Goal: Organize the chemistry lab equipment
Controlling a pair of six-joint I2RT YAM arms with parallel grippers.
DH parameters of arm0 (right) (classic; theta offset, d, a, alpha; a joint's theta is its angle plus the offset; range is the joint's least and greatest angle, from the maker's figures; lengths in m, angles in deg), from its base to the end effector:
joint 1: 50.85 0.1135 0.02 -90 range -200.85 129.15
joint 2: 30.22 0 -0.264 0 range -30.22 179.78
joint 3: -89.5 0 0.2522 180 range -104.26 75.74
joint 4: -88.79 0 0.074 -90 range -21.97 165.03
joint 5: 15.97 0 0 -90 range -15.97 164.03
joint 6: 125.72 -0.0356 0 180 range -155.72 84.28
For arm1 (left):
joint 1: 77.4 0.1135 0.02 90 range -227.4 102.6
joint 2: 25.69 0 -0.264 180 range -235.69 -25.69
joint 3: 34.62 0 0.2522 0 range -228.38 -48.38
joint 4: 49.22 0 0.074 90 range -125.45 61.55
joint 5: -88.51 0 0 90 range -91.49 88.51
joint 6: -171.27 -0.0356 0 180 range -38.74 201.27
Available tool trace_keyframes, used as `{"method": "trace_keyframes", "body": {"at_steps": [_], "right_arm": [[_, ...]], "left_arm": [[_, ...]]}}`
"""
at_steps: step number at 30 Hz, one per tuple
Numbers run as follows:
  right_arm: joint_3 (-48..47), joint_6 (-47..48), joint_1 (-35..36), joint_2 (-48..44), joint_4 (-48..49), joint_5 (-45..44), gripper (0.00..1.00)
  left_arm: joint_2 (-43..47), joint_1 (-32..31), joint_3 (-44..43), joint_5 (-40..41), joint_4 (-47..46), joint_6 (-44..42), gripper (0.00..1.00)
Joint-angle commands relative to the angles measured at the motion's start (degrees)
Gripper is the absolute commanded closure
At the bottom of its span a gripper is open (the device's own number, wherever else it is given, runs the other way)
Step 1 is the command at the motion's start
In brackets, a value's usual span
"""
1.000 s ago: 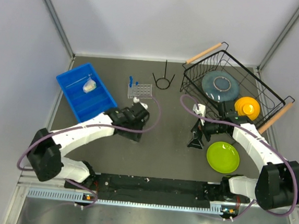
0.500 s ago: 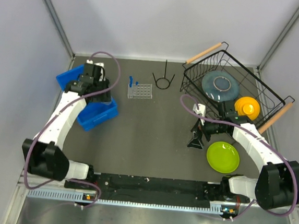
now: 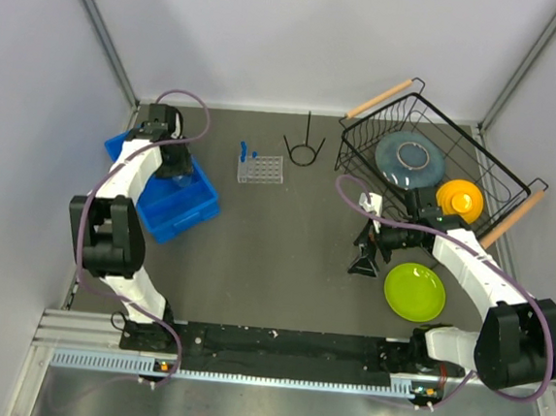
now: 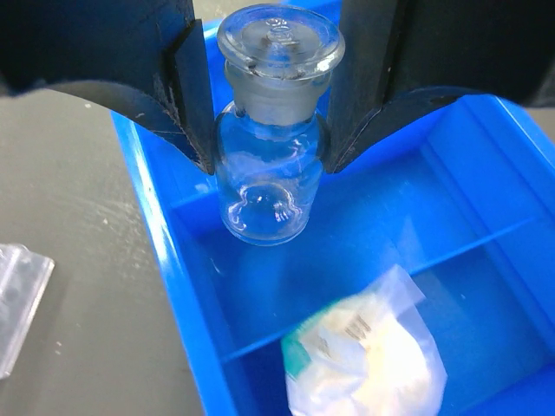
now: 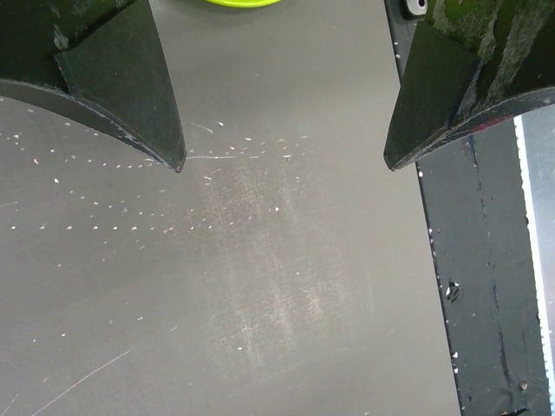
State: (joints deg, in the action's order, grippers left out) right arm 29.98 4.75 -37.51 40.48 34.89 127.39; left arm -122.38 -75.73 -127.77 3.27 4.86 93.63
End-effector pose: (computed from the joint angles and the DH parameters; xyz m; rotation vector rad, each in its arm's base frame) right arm 0.2078 0.0786 0.2274 -1.2836 1.9585 1.0163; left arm 0.3609 0.0135 0.2677 -0.3448 2.5483 0.0369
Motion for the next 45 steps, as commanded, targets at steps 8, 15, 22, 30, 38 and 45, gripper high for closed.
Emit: {"method": "trace_keyframes", "body": {"at_steps": [8, 15, 22, 30, 38, 45], "right_arm": [[-1.2, 1.1, -0.2, 0.1, 0.3, 2.2, 0.01], [-1.2, 1.2, -0.2, 0.1, 0.2, 2.1, 0.01], [-1.1, 1.2, -0.2, 0.1, 0.2, 1.9, 0.01], [-1.1, 1.3, -0.2, -0.1, 0.2, 1.9, 0.01], [-1.1, 1.5, -0.2, -0.4, 0.1, 1.7, 0.01], [-0.7, 1.8, -0.2, -0.8, 0.2, 1.6, 0.01]], "left_arm": [[-8.3, 1.6, -6.2, 2.0, -3.2, -3.3, 0.62], [-11.8, 2.4, -5.8, 1.3, -3.1, -2.9, 0.54], [-12.7, 2.8, -6.3, 1.6, -2.5, -2.8, 0.37], [-11.0, 3.2, -7.1, 1.7, -1.5, -2.6, 0.27], [-3.6, 3.3, -6.4, 1.3, -0.8, -1.8, 0.17], [9.3, 3.3, -0.2, 0.4, -3.2, -1.5, 0.04]]}}
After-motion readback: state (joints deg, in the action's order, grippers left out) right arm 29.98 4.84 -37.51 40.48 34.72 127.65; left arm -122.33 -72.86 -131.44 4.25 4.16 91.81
